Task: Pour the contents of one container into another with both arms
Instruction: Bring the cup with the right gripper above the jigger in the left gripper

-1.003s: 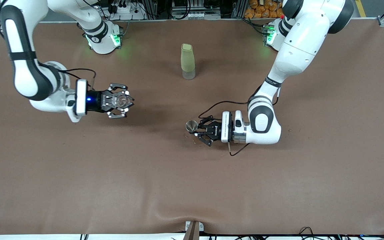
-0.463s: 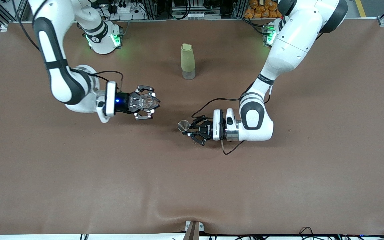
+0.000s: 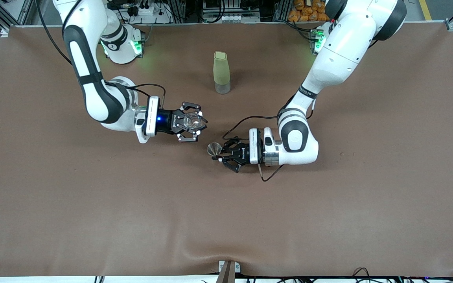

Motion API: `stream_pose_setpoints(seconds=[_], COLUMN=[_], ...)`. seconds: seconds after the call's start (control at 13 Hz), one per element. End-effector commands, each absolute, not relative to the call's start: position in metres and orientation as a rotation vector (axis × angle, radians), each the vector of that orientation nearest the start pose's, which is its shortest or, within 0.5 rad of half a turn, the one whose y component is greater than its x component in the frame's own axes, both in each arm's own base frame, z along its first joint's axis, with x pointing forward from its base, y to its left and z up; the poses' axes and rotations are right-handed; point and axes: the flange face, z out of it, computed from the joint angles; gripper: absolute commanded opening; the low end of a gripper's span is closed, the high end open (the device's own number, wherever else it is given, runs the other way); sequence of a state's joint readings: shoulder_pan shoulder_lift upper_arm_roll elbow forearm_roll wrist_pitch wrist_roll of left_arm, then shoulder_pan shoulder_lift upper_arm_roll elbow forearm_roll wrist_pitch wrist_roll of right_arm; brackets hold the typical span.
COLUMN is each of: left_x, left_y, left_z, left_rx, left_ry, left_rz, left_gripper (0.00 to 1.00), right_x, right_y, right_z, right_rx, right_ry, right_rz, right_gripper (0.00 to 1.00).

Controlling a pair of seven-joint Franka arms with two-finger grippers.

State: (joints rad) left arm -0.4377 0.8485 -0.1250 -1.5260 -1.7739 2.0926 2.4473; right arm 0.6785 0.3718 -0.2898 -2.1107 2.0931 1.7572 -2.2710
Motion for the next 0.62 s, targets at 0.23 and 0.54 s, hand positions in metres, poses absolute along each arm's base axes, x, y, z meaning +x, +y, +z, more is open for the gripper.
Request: stream_pose_setpoints(seconds=[0.23,0.54], left_x=[0.590,0.591], left_y=[-0.412,-0.411], left_z=[0.181,0.176], left_rx=[1.291,1.299], left_ry=[-1.362,-1.343], left_rz=[1.175,1.190], left_gripper=[0.00,0.00], right_x=[0.522,0.523], right_y=[0.342,0.365], right_z=[0.271,0.269], right_rx=[-1.322,-1.338], right_ry=[-0.872,-0.847], right_rz=[-1.212,-1.221], right_gripper=[0.00,0.00])
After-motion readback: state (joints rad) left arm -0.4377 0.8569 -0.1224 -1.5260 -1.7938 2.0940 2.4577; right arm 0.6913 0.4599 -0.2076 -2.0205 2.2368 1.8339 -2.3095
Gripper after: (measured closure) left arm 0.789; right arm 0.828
